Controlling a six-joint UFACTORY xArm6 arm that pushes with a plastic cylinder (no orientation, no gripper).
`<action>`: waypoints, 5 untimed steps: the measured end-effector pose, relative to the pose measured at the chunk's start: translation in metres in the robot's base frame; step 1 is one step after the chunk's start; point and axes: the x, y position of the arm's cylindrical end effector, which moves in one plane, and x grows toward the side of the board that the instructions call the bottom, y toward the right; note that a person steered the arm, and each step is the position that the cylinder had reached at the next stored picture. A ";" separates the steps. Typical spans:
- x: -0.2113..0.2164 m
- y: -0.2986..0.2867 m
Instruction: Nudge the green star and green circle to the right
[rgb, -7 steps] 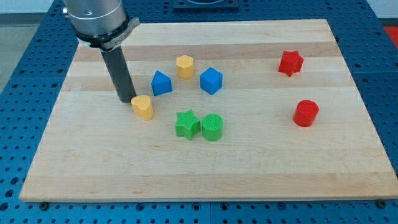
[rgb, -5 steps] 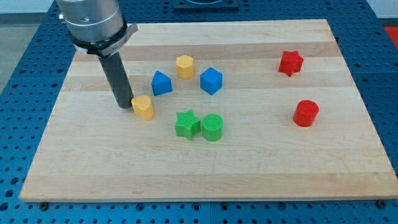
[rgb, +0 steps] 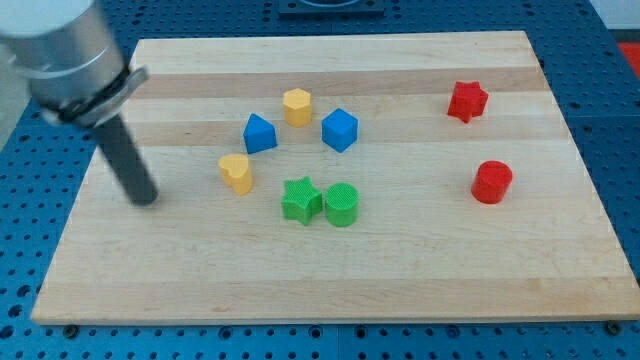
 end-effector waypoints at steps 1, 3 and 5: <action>0.069 0.004; 0.072 0.087; 0.011 0.128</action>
